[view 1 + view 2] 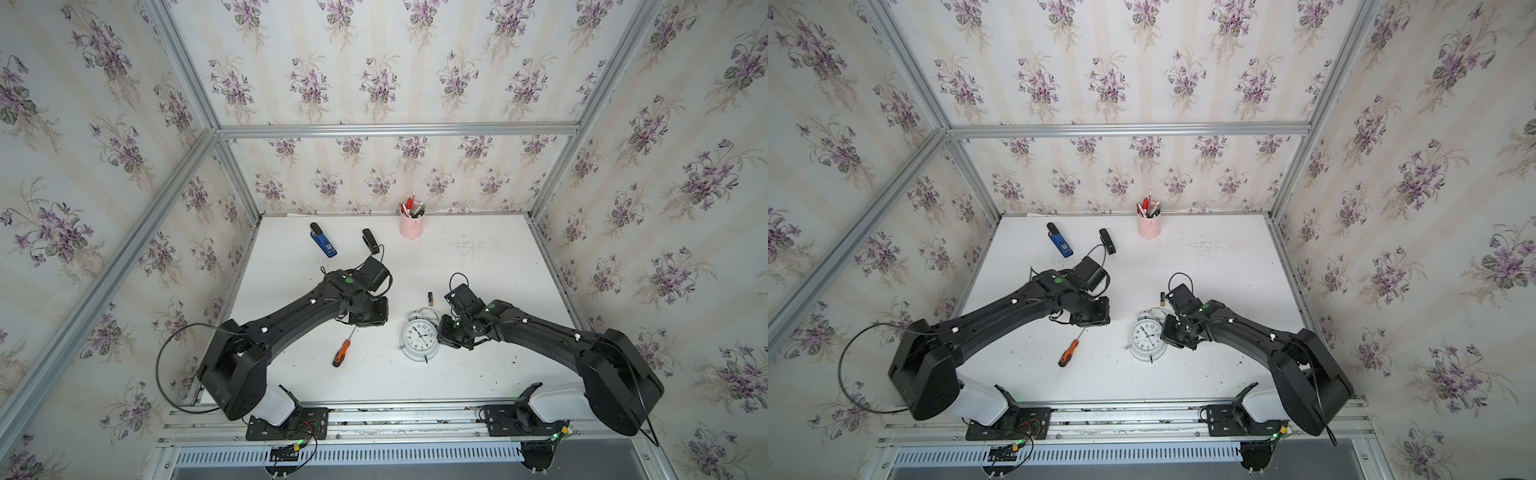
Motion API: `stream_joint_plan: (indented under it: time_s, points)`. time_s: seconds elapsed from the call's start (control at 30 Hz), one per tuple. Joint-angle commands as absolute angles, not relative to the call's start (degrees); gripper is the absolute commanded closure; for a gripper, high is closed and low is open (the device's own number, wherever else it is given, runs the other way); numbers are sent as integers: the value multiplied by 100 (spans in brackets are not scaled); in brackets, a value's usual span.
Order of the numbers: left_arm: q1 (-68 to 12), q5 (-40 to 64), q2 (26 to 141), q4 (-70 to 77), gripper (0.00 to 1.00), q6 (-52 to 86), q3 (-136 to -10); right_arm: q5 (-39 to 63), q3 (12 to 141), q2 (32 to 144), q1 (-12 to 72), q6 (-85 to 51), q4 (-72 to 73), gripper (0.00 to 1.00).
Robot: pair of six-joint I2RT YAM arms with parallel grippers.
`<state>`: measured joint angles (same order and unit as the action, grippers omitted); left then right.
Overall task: Remove the battery from the alarm
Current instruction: Adjust the alarm at the center of the board, then reset both arms
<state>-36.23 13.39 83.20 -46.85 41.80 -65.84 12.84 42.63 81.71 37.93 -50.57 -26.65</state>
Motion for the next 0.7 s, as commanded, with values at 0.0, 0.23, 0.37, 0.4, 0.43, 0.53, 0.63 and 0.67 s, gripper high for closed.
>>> stream_joint_plan:
  time_s: [0.0,0.23,0.37,0.4,0.43,0.53,0.63,0.67]
  points:
    - [-3169,1066,7774,-5025,68,3773,-6557,968,4654,8516,3807,-4680,-2796,99]
    - [-2108,1068,6768,-4613,27,3180,-6351,778,4817,7995,3522,-4251,-2950,90]
    - [-1160,1357,6236,-3796,0,2624,-6294,415,4869,6939,2374,-3178,-2652,44]
    - [-920,1301,6191,-3664,0,2554,-6314,365,4861,6744,2128,-2849,-2346,37]
    - [-689,1210,6166,-3504,0,2437,-6344,233,4853,6584,1872,-2486,-1986,31]
    - [68,1346,6187,-3009,0,2325,-6302,30,4903,6505,1263,-1768,-1124,23]
    - [536,1360,6095,-2456,0,2166,-6011,-60,4948,6655,726,-1741,-717,23]
    - [615,1229,5944,-2152,0,2039,-5754,-70,4835,6571,596,-1757,-473,22]
